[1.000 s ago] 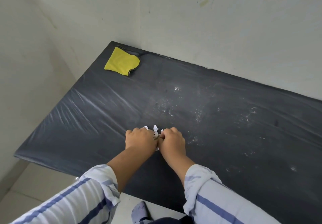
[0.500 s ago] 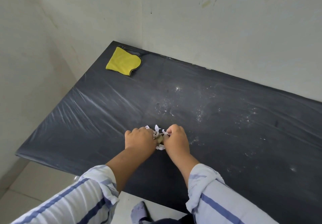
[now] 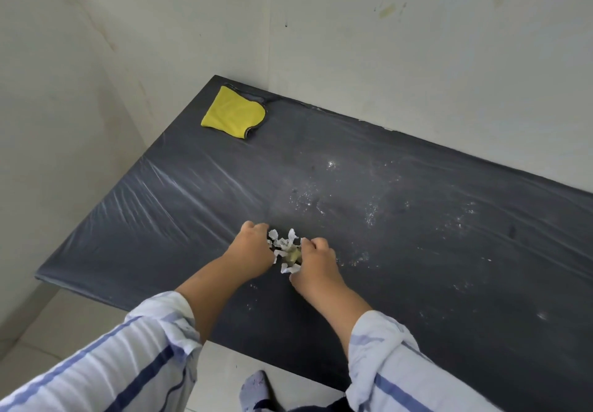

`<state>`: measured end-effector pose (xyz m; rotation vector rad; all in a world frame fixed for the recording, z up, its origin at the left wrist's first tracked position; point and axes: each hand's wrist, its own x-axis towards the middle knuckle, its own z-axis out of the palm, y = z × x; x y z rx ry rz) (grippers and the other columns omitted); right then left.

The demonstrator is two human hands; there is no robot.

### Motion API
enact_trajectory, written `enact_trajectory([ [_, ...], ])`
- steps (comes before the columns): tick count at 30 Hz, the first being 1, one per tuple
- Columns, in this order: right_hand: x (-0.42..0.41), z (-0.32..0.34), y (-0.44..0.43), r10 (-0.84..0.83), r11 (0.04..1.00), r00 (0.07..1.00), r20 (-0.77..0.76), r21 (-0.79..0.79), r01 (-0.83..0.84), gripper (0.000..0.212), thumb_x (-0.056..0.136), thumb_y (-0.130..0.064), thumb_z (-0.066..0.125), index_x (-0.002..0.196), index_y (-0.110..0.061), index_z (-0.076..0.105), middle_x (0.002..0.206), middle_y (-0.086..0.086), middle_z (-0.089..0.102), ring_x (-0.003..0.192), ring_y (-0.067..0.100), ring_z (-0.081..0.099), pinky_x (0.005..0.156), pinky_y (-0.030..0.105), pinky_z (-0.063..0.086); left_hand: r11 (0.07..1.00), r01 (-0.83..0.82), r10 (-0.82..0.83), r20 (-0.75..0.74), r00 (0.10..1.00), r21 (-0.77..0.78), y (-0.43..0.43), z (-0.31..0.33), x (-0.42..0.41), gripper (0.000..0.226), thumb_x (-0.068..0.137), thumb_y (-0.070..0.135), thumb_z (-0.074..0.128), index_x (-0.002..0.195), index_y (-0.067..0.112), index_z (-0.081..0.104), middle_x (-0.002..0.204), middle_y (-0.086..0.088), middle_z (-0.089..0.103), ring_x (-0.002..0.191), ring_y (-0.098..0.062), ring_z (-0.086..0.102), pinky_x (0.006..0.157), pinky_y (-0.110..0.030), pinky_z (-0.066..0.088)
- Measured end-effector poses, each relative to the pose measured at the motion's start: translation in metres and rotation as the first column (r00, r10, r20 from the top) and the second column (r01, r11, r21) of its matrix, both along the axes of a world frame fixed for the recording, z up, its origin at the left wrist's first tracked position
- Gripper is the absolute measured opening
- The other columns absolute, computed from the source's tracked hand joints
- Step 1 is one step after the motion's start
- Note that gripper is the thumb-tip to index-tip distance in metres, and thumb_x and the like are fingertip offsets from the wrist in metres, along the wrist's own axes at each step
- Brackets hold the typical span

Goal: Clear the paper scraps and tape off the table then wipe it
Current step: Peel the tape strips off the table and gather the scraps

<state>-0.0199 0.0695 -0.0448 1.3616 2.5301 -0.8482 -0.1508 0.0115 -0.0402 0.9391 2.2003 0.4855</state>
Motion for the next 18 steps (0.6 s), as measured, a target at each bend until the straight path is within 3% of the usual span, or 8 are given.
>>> enact_trajectory([
  [5, -0.008, -0.003, 0.001, -0.041, 0.998, 0.987, -0.157, -0.056, 0.032, 0.055, 0.080, -0.016, 0.061, 0.131, -0.015, 0.043, 0.125, 0.009, 0.037, 0.114, 0.031, 0.043, 0.095, 0.032, 0.041, 0.994, 0.093, -0.096, 0.044, 0.994, 0.053, -0.001, 0.000, 0.014, 0.024, 0.086, 0.007, 0.048, 0.102, 0.024, 0.053, 0.102, 0.002, 0.041, 0.092, -0.018, 0.046, 0.080, -0.024, 0.041],
  [7, -0.003, 0.001, 0.008, -0.050, 0.995, 0.989, -0.136, -0.090, 0.038, 0.064, 0.077, -0.013, 0.062, 0.135, -0.021, 0.036, 0.129, 0.008, 0.033, 0.117, 0.031, 0.040, 0.094, 0.032, 0.040, 0.997, 0.070, -0.073, 0.066, 0.995, 0.042, -0.004, 0.001, 0.008, 0.042, 0.085, 0.006, 0.049, 0.124, 0.021, 0.048, 0.120, -0.002, 0.040, 0.098, -0.020, 0.049, 0.079, -0.023, 0.040],
  [9, 0.003, 0.006, 0.017, -0.007, 0.993, 0.999, -0.044, -0.115, 0.002, 0.082, 0.075, -0.014, 0.065, 0.142, -0.028, 0.019, 0.138, 0.005, 0.023, 0.124, 0.030, 0.031, 0.098, 0.034, 0.037, 0.997, 0.076, -0.076, 0.069, 0.995, 0.001, -0.007, 0.002, -0.002, 0.065, 0.083, 0.006, 0.049, 0.144, 0.016, 0.030, 0.136, -0.005, 0.033, 0.100, -0.020, 0.051, 0.078, -0.024, 0.042],
  [13, 0.001, 0.014, 0.022, 0.118, 0.985, 0.990, 0.076, -0.138, -0.106, 0.109, 0.067, -0.028, 0.077, 0.145, -0.034, 0.001, 0.152, -0.002, 0.005, 0.133, 0.031, 0.014, 0.105, 0.042, 0.033, 0.969, 0.215, -0.206, 0.081, 0.975, -0.120, -0.010, 0.008, -0.009, 0.088, 0.077, 0.011, 0.062, 0.149, 0.020, 0.013, 0.141, -0.004, 0.024, 0.100, -0.025, 0.055, 0.081, -0.034, 0.052],
  [15, -0.007, 0.013, 0.020, 0.155, 0.982, 0.986, 0.061, -0.120, -0.147, 0.106, 0.068, -0.028, 0.077, 0.147, -0.029, 0.005, 0.152, -0.004, 0.007, 0.133, 0.030, 0.014, 0.104, 0.041, 0.032, 0.954, 0.260, -0.254, 0.059, 0.965, -0.149, -0.006, 0.008, -0.004, 0.092, 0.076, 0.013, 0.068, 0.149, 0.020, 0.013, 0.140, -0.005, 0.024, 0.102, -0.026, 0.056, 0.086, -0.037, 0.052],
  [18, -0.013, 0.008, 0.017, 0.175, 0.982, 0.984, 0.002, -0.071, -0.175, 0.084, 0.074, -0.023, 0.071, 0.143, -0.023, 0.024, 0.147, -0.002, 0.021, 0.128, 0.027, 0.023, 0.102, 0.036, 0.034, 0.961, 0.263, -0.263, 0.016, 0.965, -0.089, -0.002, 0.009, 0.006, 0.070, 0.082, 0.014, 0.062, 0.143, 0.012, 0.028, 0.133, -0.009, 0.034, 0.100, -0.022, 0.052, 0.089, -0.031, 0.048],
])
